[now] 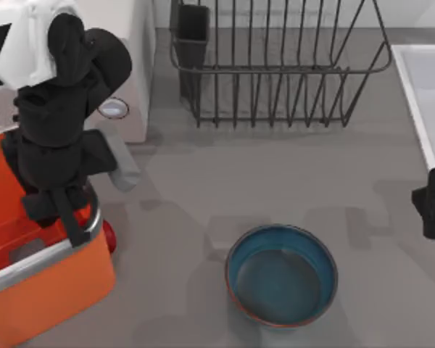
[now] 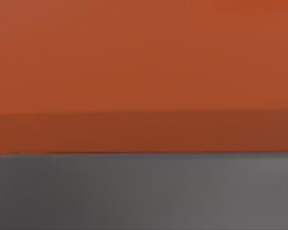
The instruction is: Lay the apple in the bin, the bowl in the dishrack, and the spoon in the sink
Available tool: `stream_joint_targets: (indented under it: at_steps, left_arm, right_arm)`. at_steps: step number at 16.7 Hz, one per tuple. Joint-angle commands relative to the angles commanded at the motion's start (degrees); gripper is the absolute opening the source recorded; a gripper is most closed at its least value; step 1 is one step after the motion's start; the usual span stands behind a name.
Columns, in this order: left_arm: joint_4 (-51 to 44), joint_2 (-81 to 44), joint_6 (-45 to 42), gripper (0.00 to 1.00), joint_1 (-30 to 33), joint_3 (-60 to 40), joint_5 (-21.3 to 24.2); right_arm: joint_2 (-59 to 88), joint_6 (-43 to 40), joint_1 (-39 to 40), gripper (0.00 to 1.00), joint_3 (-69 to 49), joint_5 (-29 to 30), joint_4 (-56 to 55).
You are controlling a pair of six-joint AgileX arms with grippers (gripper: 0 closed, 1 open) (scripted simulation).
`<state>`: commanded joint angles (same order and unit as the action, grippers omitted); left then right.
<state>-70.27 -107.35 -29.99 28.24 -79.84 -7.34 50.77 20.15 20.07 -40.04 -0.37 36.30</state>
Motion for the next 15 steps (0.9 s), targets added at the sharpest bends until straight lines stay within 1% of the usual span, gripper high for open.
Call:
stream_joint_targets:
  at_steps: [4, 8, 12, 15]
  left_arm:
    - [0.0, 0.0, 0.0, 1.0, 0.0, 0.0, 0.0]
    - [0.0, 0.0, 0.0, 1.0, 0.0, 0.0, 0.0]
    - [0.0, 0.0, 0.0, 1.0, 0.0, 0.0, 0.0]
    - [0.0, 0.0, 0.0, 1.0, 0.0, 0.0, 0.0]
  right_arm:
    - [22.31, 8.08, 7.78, 1.0, -15.82, -0.12, 14.51]
    - [38.21, 14.4, 13.91, 1.0, -28.55, 0.01, 25.7]
    - [46.53, 17.94, 17.33, 1.0, -36.01, 0.34, 31.74]
    - [47.43, 18.32, 17.7, 1.0, -36.83, 0.4, 32.38]
